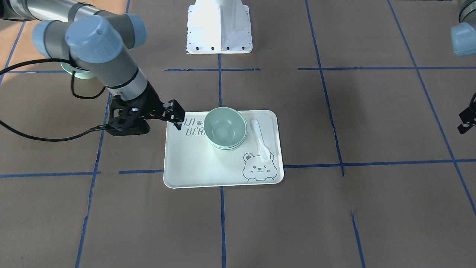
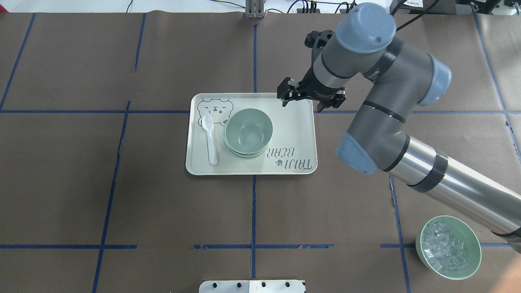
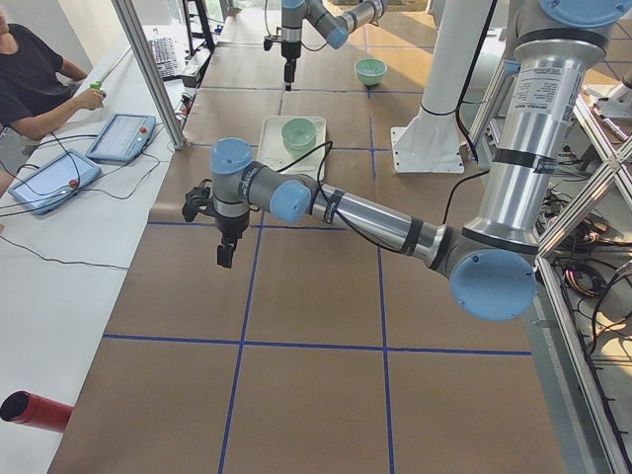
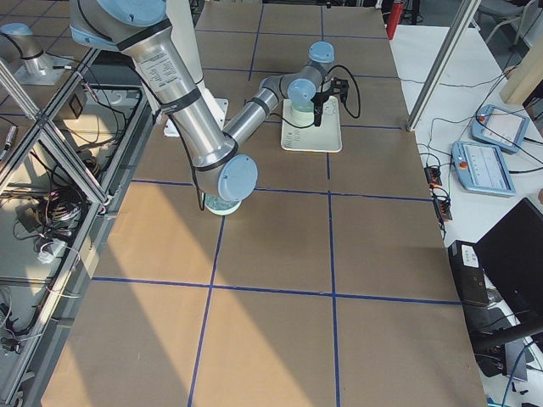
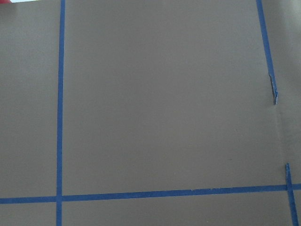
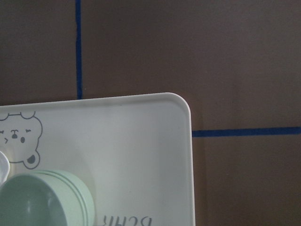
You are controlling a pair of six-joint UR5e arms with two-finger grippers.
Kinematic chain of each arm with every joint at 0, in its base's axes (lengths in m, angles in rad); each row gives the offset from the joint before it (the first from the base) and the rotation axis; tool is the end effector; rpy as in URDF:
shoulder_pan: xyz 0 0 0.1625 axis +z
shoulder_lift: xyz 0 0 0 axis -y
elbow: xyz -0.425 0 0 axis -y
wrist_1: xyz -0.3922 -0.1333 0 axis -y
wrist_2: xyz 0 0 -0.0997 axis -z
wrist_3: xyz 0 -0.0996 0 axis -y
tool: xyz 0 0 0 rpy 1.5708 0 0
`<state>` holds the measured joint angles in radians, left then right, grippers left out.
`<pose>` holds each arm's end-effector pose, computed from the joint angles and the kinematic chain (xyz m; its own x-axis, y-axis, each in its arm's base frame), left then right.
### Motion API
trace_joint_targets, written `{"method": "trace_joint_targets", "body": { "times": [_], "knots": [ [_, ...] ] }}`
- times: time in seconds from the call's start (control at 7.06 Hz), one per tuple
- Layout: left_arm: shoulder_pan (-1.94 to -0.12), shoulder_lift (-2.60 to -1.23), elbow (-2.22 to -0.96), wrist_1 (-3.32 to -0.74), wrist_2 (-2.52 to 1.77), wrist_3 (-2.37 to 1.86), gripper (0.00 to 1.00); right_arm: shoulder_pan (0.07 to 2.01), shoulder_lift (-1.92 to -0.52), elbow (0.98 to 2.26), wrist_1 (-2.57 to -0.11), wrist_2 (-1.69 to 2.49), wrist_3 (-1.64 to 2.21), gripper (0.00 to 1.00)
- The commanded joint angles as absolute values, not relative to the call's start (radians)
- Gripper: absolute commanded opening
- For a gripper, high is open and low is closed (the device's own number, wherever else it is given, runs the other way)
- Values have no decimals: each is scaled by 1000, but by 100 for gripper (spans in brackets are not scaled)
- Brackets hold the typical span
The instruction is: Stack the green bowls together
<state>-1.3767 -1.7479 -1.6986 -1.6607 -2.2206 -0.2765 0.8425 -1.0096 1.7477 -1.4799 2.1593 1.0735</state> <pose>0.0386 -0.5749 0.4980 0.7570 0.1202 -0.6423 0.0297 0.9756 0.2176 -0.3709 -0.5331 0.2409 0.5614 0.0333 0.8269 -0.0916 0.9955 0.0221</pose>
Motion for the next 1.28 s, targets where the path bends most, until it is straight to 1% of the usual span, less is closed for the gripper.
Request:
{"method": "trace_joint_targets", "body": {
  "times": [0.0, 0.28, 0.57, 0.71, 0.85, 1.13],
  "knots": [
    [-1414, -1688, -1692, -1658, -2223, -166, 100, 993, -1192, 1834, -1488, 2273, 822, 100],
    [-1457, -1671, -1665, -1594, -2276, -42, 100, 1154, -1349, 1839, -1488, 2363, 538, 100],
    [-1541, -1658, -1579, -1559, -2324, 98, 100, 1280, -1500, 1827, -1493, 2361, 209, 100],
    [-1583, -1657, -1528, -1559, -2344, 101, 100, 1345, -1535, 1780, -1488, 2370, 108, 100],
    [-1600, -1625, -1531, -1555, -2374, 98, 100, 1392, -1555, 1711, -1485, 2375, 16, 100],
    [-1601, -1620, -1531, -1554, -2375, 88, 100, 1501, -1548, 1565, -1483, 2405, -118, 100]
  ]
}}
